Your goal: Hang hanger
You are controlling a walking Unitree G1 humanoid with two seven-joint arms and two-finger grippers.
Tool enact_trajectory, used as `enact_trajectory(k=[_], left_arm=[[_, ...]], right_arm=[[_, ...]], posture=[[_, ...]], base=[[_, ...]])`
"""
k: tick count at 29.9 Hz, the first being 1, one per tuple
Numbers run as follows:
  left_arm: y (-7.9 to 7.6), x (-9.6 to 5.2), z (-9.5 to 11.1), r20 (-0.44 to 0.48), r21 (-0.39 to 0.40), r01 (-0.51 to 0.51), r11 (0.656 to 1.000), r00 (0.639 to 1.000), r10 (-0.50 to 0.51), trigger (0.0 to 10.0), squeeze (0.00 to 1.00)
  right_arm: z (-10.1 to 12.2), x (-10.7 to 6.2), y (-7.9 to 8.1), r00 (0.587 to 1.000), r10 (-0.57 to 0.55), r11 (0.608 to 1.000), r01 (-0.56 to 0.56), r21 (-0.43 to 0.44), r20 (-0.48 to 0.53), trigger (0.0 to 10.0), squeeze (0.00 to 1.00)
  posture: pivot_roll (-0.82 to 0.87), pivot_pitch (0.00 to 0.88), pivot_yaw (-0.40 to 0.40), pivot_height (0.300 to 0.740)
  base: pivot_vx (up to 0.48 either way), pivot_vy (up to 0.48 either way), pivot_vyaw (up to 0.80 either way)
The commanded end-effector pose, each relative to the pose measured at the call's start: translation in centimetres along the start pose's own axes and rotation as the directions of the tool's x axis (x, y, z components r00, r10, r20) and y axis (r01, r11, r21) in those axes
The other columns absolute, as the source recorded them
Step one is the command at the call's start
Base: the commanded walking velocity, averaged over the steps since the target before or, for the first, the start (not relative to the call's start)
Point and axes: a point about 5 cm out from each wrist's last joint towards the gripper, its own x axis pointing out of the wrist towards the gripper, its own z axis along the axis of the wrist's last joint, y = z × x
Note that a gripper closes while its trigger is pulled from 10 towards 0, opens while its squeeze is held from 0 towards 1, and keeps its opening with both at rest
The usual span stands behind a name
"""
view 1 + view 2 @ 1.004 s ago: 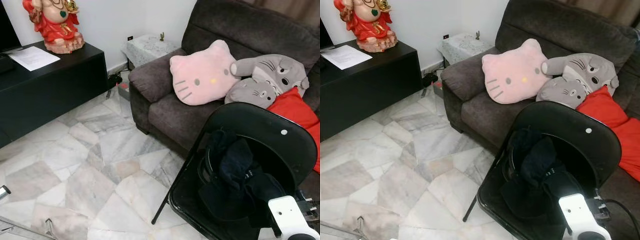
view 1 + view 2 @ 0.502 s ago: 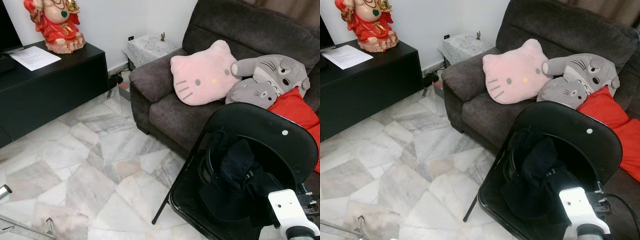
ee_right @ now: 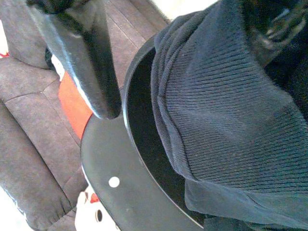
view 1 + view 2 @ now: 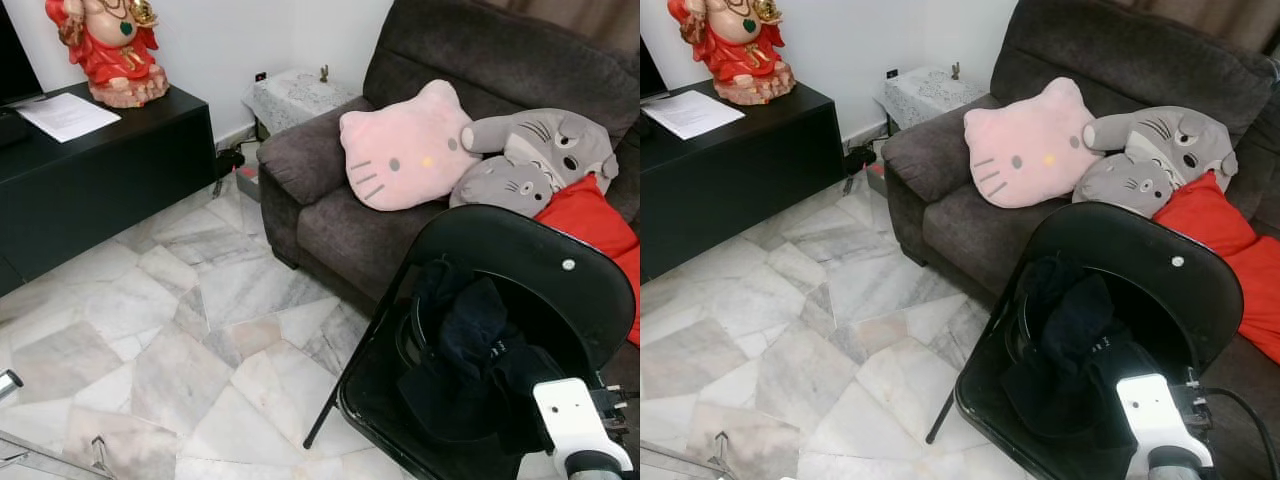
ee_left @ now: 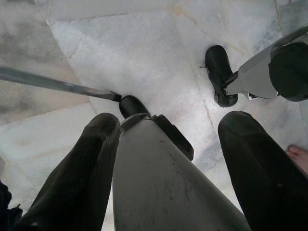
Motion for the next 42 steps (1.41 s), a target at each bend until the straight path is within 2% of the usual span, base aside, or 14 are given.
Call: enact_trajectory(k=[1,17,25,34,39,42], left_arm=[[-0.1,-0.1,-0.9,-0.035,0.007,0.011,1.000,0.999,-0.011,10.0,0.00],[0.0,-0.2,-1.0,-0.038,0.012,0.011,1.000,0.999,-0.010,10.0,0.00],[-0.1,-0.2,-1.0,-0.039,0.013,0.014,1.000,0.999,-0.014,10.0,0.00],[-0.1,-0.2,-1.0,-0.039,0.012,0.018,1.000,0.999,-0.017,10.0,0.00],[-0.1,-0.2,-1.0,-0.039,0.012,0.019,1.000,0.999,-0.018,10.0,0.00],[-0.1,-0.2,-1.0,-0.039,0.014,0.019,1.000,0.999,-0.019,10.0,0.00]], right_arm=[[-0.6,0.1,-0.3,1.000,-0.018,1.000,0.018,0.002,-0.023,0.0,0.00],[-0.7,0.1,0.1,0.999,-0.018,1.000,0.018,0.004,-0.033,0.0,0.00],[-1.3,0.0,0.5,0.997,-0.016,0.998,0.021,0.060,-0.081,0.0,0.00],[-1.3,0.1,0.4,0.996,-0.024,0.997,0.030,0.070,-0.085,0.0,0.00],[-0.7,0.5,-0.2,0.996,-0.052,0.994,0.058,0.098,-0.068,0.0,0.00],[0.6,1.2,-0.9,0.997,-0.068,0.991,0.070,0.111,-0.022,0.0,0.00]], posture=[[-0.33,0.140,-0.059,0.740],[-0.33,0.141,-0.053,0.740],[-0.32,0.140,-0.053,0.740],[-0.32,0.140,-0.054,0.740],[-0.32,0.139,-0.053,0.740],[-0.33,0.134,-0.051,0.740]], base=[[0.000,0.000,0.00],[0.000,0.000,0.00],[0.000,0.000,0.00],[0.000,0.000,0.00],[0.000,0.000,0.00],[0.000,0.000,0.00]])
